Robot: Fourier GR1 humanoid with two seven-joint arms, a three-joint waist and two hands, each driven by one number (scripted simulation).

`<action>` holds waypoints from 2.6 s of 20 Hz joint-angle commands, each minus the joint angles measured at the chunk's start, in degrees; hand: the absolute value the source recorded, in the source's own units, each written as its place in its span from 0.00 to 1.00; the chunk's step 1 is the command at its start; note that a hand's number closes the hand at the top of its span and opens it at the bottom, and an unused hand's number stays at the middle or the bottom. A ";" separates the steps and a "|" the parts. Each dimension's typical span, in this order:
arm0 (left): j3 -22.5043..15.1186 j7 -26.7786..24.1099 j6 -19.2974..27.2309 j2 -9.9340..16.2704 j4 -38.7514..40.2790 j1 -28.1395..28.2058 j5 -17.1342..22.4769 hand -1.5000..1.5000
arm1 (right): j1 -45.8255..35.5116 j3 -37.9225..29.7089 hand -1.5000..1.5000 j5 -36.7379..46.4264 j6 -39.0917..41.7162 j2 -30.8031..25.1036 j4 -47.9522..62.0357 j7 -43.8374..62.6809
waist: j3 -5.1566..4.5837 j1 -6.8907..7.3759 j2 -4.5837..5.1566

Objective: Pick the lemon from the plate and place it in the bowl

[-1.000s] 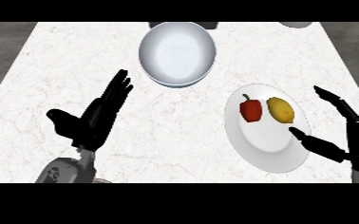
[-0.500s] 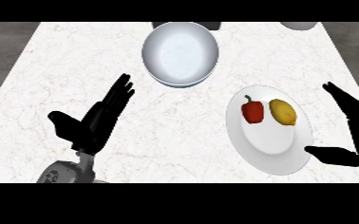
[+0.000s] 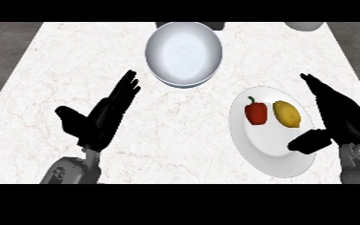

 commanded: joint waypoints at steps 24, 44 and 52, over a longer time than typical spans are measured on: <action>7.01 0.78 -6.94 -4.35 -1.09 3.01 -3.34 0.50 | -7.48 -3.64 0.00 13.29 4.90 11.41 27.81 -4.37 | 0.14 -0.45 0.00; 10.24 4.19 -10.42 -6.45 -4.57 6.35 -6.71 0.50 | -4.63 -10.02 0.00 20.62 -0.65 14.82 32.98 -11.59 | 0.14 -0.46 -0.07; 12.37 -0.60 -13.26 -6.95 2.61 2.71 -7.66 0.50 | -8.77 -9.71 1.00 22.83 -6.80 17.30 40.85 -18.94 | 0.13 -0.49 0.03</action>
